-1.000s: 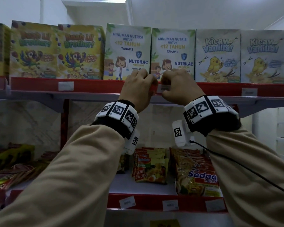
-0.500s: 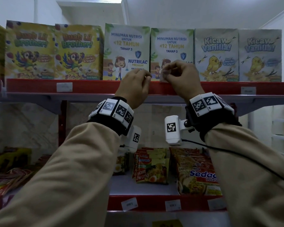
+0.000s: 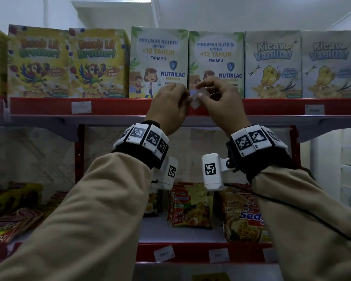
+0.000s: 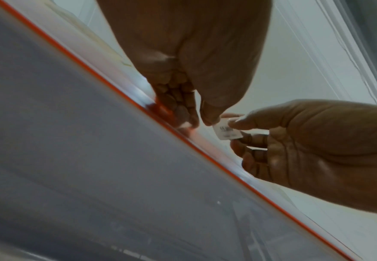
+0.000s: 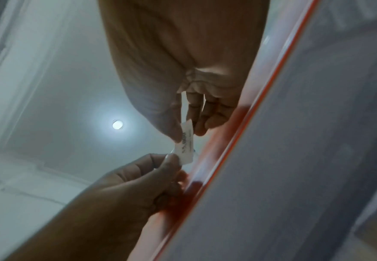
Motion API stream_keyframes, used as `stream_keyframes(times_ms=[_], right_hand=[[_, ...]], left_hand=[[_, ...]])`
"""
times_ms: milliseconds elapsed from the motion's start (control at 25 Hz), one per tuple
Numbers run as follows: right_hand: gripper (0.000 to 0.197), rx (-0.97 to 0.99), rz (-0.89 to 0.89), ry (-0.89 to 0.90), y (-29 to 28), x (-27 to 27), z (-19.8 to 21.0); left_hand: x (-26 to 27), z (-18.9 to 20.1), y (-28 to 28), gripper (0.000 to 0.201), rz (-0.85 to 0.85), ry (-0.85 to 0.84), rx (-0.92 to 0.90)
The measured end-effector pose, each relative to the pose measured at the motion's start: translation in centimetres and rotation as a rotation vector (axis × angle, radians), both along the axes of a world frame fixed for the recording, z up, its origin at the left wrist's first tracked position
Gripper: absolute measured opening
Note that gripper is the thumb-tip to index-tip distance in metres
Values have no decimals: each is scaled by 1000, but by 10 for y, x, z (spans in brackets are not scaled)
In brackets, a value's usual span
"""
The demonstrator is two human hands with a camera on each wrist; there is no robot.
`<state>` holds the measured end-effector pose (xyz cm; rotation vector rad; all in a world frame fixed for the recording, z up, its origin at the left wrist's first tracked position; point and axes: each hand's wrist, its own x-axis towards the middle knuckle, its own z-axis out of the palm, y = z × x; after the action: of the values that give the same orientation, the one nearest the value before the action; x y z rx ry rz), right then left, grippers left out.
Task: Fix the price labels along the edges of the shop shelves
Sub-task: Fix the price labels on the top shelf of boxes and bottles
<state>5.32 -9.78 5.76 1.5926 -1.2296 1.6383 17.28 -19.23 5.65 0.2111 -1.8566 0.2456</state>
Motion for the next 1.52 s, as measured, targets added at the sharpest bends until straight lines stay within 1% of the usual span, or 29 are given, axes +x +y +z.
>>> stream_keyframes(times_ms=[80, 120, 240, 320, 400, 520, 640, 800, 1040, 1520], right_hand=[[13, 21, -175, 141, 1, -4, 2], [12, 11, -207, 157, 1, -6, 4], [9, -79, -177, 73, -3, -7, 6], [9, -92, -152, 39, -6, -7, 9], [7, -42, -168, 77, -8, -4, 12], [5, 99, -201, 167, -6, -3, 20], [13, 272, -280, 237, 0, -5, 30], [16, 424, -300, 258, 8, -4, 37], [17, 509, -405, 346, 13, -2, 38], [17, 606, -462, 375, 19, 4, 41]], left_hand=[[5, 2, 2, 20, 16, -34, -16], [7, 3, 2, 21, 29, -55, -31], [20, 6, 0, 22, 134, -120, -76], [23, 7, -1, 23, 205, -127, -73], [23, 7, -1, 25, 234, -104, -40], [22, 7, -3, 23, 179, -58, 50], [20, 5, -4, 19, 125, -29, 85], [15, 2, -4, 19, 198, -40, 62], [17, 3, -5, 26, 227, -70, 74], [19, 2, -2, 25, 272, -113, 65]])
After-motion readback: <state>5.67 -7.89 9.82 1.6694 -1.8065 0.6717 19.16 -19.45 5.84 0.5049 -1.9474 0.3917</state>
